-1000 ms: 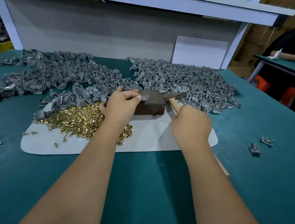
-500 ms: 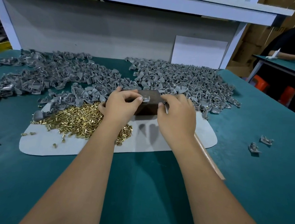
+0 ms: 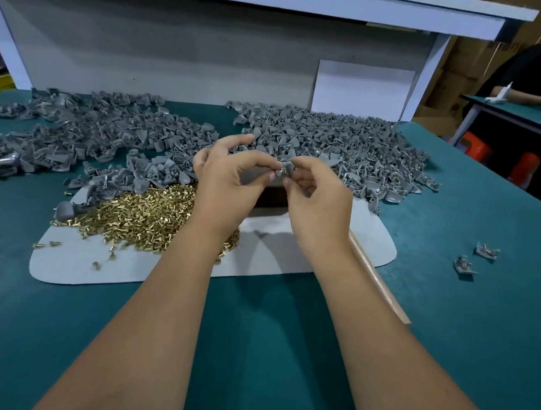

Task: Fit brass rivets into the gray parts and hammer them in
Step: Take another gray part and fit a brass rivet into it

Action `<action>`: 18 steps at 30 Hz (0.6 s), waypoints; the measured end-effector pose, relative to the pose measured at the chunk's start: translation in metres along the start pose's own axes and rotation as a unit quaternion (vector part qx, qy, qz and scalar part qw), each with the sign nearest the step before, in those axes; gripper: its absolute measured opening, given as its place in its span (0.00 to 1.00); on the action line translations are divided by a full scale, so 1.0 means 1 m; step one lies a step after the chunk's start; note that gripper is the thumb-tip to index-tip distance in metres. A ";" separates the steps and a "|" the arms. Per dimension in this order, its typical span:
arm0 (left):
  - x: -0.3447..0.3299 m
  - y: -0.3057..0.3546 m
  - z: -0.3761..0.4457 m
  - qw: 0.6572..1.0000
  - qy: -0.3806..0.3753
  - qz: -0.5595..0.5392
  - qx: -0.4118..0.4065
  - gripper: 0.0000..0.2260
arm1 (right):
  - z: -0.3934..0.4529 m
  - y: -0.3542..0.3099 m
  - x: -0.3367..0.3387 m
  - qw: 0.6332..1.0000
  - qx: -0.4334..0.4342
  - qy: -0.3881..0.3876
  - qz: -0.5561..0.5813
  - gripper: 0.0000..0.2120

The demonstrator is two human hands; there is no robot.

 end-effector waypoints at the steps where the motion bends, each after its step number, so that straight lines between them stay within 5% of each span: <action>1: 0.000 0.002 -0.001 1.000 0.004 -0.006 -0.001 0.15 | 0.001 0.000 0.002 1.000 0.004 0.010 0.006 0.13; 12: 0.002 0.006 -0.001 0.998 0.032 -0.050 0.002 0.18 | -0.001 -0.011 0.010 0.996 0.072 0.044 0.005 0.14; 18: -0.011 0.001 -0.003 0.966 -0.030 -0.249 0.062 0.13 | -0.001 -0.012 0.009 0.995 0.093 0.038 -0.025 0.08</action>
Point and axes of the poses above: each hand's wrist, its own z-axis towards the middle knuckle, its own x-axis out of the back of the hand, y = z × x, the point moved 7 cm from there along z, towards the middle knuckle, and after that the axes turned 3 degrees about y, right-handed, at the moved point
